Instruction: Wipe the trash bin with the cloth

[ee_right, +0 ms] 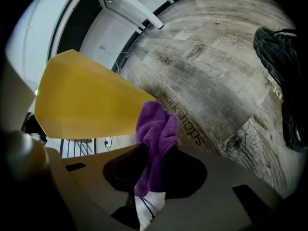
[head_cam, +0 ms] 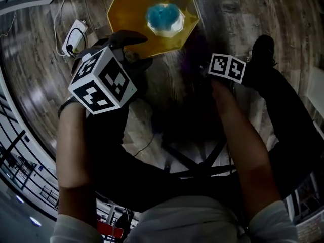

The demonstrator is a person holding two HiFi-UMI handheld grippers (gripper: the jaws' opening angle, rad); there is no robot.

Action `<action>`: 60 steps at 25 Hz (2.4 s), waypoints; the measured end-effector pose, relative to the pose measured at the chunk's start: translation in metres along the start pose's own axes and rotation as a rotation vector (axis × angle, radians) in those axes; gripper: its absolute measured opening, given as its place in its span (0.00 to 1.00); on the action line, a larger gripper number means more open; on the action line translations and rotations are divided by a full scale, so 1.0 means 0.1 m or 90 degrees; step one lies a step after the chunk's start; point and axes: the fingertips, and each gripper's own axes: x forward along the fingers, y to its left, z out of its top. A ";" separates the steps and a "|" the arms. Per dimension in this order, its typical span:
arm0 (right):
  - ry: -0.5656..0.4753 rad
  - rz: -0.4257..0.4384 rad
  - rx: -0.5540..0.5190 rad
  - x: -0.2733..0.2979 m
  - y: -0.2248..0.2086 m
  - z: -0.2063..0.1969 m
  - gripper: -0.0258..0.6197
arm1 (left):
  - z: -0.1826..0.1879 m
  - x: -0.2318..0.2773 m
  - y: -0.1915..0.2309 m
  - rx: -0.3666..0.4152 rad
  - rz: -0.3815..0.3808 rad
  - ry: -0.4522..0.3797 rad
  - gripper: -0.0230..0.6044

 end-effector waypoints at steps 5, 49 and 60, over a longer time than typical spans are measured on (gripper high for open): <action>0.003 0.003 0.002 -0.02 0.03 -0.11 0.22 | -0.09 -0.07 -0.06 0.020 0.001 0.027 0.33; -0.083 0.120 0.052 -0.96 0.90 -0.01 0.22 | 0.11 0.54 -0.20 -0.143 -0.070 0.107 0.14; -0.122 0.180 0.070 -1.09 1.34 0.07 0.22 | 0.18 0.54 -0.17 -0.153 -0.070 0.095 0.13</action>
